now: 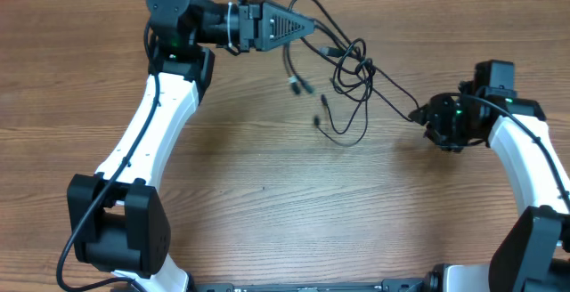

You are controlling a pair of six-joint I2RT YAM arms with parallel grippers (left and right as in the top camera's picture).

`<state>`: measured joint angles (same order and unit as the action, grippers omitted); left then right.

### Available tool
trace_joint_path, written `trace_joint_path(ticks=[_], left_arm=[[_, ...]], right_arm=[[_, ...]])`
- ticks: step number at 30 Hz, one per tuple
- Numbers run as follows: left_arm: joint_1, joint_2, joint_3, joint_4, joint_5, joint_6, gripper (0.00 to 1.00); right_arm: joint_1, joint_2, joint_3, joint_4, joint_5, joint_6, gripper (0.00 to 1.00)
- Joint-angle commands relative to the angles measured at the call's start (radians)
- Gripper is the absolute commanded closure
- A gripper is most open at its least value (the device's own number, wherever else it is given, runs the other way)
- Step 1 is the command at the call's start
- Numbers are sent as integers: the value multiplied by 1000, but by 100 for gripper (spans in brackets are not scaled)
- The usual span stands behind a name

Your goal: Untangle cables

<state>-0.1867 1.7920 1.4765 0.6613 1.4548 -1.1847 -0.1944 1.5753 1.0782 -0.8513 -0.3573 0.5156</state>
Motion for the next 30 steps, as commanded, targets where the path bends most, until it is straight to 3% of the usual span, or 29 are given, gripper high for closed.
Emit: trace_joint_path(ticks=[1, 5, 8, 9, 11, 14, 16, 23, 26, 30], left_arm=[[42, -19, 26, 23, 53, -48, 96], [24, -19, 24, -26, 89, 21, 96], [-14, -19, 24, -201, 92, 166, 96], [-45, -17, 24, -367, 78, 308, 96], [-75, -13, 24, -546, 41, 451, 96], [-135, 3, 24, -965, -166, 745, 96], [-155, 21, 23, -1081, -251, 817, 96], [-187, 82, 24, -1150, -315, 854, 96], [-184, 86, 24, -1147, -361, 806, 96], [-184, 86, 24, -1128, -397, 743, 96]], right_arm=[[-83, 6, -11, -48, 103, -55, 53], [-110, 5, -9, -60, -74, -191, 55], [-108, -3, 2, -73, -148, -235, 56], [-107, -11, 14, -85, -180, -254, 56], [-107, -26, 24, -97, -228, -289, 56], [-107, -74, 36, -124, -298, -335, 55], [-107, -99, 37, -139, -299, -336, 51], [-66, -116, 36, -172, -435, -394, 38], [-16, -113, 36, -168, -504, -394, 30], [58, -95, 35, -167, -519, -381, 29]])
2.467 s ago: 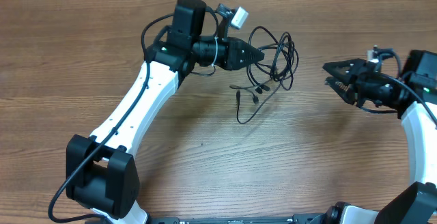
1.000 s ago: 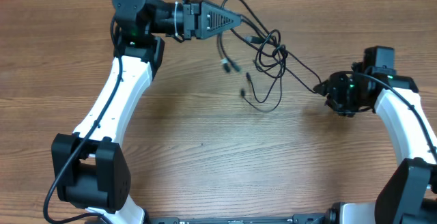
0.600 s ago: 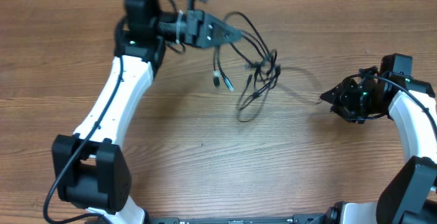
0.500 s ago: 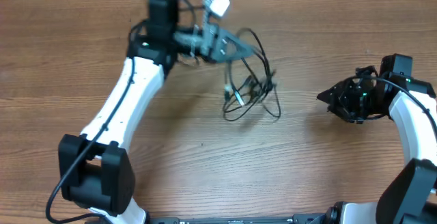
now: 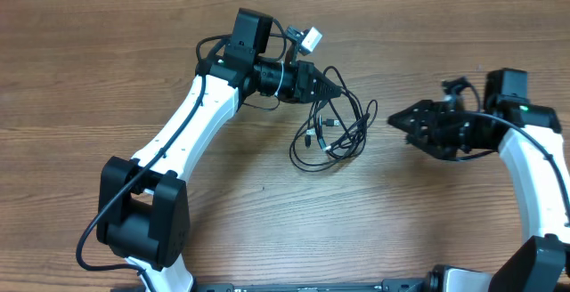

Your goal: Untangle cables

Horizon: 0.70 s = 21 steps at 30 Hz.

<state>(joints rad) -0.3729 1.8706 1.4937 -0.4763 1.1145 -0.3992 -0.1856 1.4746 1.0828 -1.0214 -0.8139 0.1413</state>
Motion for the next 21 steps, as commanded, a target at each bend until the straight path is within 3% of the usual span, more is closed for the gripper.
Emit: trace_joint_path(ticks=[1, 13, 21], left_arm=[[2, 8, 6, 11, -65, -52, 96], [-1, 8, 6, 2, -75, -61, 96], [-2, 8, 6, 0, -38, -80, 96]], right_arm=[[68, 13, 31, 5, -60, 7, 29], [197, 47, 29, 108, 38, 218, 44], [305, 93, 29, 287, 169, 426, 53]])
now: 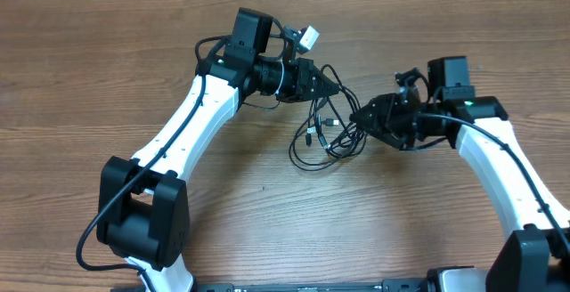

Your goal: Untangle cables

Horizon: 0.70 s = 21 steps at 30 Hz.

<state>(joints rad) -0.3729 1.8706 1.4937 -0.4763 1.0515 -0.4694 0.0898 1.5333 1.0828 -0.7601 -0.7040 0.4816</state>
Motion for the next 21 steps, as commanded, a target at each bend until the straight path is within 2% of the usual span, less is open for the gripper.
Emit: trace_joint_path(ticks=[1, 5, 6, 8, 12, 18, 21], left_arm=[[-2, 8, 6, 0, 31, -10, 96], [-2, 8, 6, 0, 64, -10, 96], [-2, 8, 6, -4, 68, -10, 96], [-2, 8, 6, -11, 68, -10, 96], [21, 8, 6, -63, 11, 29, 96], [93, 8, 6, -303, -320, 103, 96], [109, 8, 6, -372, -407, 137, 96]], right_arm=[[42, 48, 29, 51, 65, 103, 55], [70, 80, 29, 139, 142, 170, 62], [71, 89, 29, 172, 163, 170, 81], [66, 89, 29, 188, 168, 170, 96], [6, 52, 30, 179, 121, 143, 96], [-212, -111, 30, 141, -97, 97, 96], [-290, -159, 30, 123, -136, 97, 96]])
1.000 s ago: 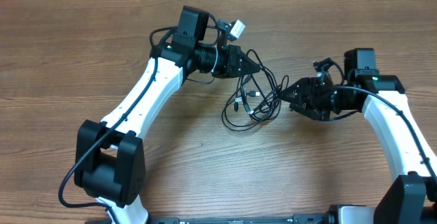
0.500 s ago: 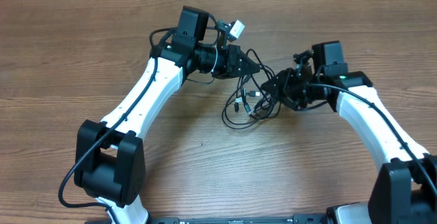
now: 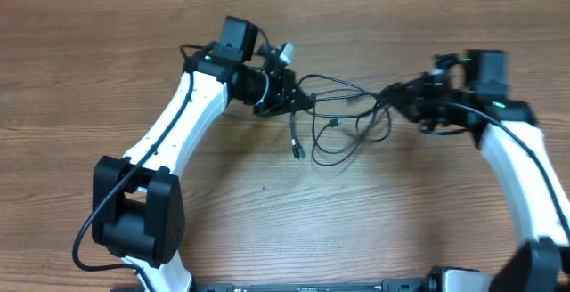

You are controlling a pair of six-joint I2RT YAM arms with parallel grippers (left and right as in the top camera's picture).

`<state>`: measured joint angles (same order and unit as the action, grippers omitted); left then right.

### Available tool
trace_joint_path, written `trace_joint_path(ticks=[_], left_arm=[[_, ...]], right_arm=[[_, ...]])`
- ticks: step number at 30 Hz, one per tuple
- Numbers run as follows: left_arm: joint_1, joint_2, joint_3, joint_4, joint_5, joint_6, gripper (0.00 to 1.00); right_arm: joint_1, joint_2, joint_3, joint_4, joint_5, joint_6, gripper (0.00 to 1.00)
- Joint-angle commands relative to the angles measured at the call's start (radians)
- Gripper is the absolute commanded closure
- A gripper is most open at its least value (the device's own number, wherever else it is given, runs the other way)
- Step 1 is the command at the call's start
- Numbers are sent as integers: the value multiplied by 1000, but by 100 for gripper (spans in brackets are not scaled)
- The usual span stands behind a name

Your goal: Untangle cables

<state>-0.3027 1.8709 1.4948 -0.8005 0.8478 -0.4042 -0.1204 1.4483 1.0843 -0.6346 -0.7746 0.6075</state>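
A tangle of thin black cables (image 3: 349,121) lies stretched across the wooden table (image 3: 267,212) between the two arms. My left gripper (image 3: 309,101) is shut on the bundle's left side. A plug end (image 3: 297,152) hangs loose just below it. On the right, my right gripper (image 3: 393,97) is shut on the bundle's right side. Loops sag toward the table in the middle. There the strands still cross one another.
The left arm (image 3: 178,132) reaches in from the lower left and the right arm (image 3: 517,158) from the lower right. The table's far edge runs close behind both grippers.
The right gripper has closed on the bundle and moved right and toward the far edge. The left gripper has shifted left. The bunched cables are now drawn out sideways.
First the left gripper held the cables near the far edge, with the right gripper shut on a strand stretched to the right. Then the cables lay bunched mid-table under the left gripper, the right one open and apart. It came to the bundle, and now both pull it wide.
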Motion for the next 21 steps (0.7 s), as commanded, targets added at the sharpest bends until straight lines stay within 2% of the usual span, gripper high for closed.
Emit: trace_joint_path(ticks=[1, 8, 13, 15, 16, 19, 21], left_arm=[[43, 7, 5, -76, -231, 96, 96], [42, 7, 5, -185, -409, 186, 96], [40, 7, 5, -262, -528, 253, 96], [40, 7, 5, -283, -564, 253, 88], [40, 7, 5, -285, -563, 255, 81], [33, 6, 9, -275, -521, 263, 66], [18, 5, 28, -272, -447, 307, 62]], right_arm=[[-126, -97, 29, -17, -64, -37, 96], [-249, -117, 29, -97, 29, -60, 96], [-250, -117, 29, -221, 423, -87, 96], [-249, -117, 29, -277, 501, -120, 96], [-249, -117, 29, -290, 496, -129, 96], [-241, -117, 29, -296, 355, -227, 96], [-228, -117, 29, -302, 183, -296, 96]])
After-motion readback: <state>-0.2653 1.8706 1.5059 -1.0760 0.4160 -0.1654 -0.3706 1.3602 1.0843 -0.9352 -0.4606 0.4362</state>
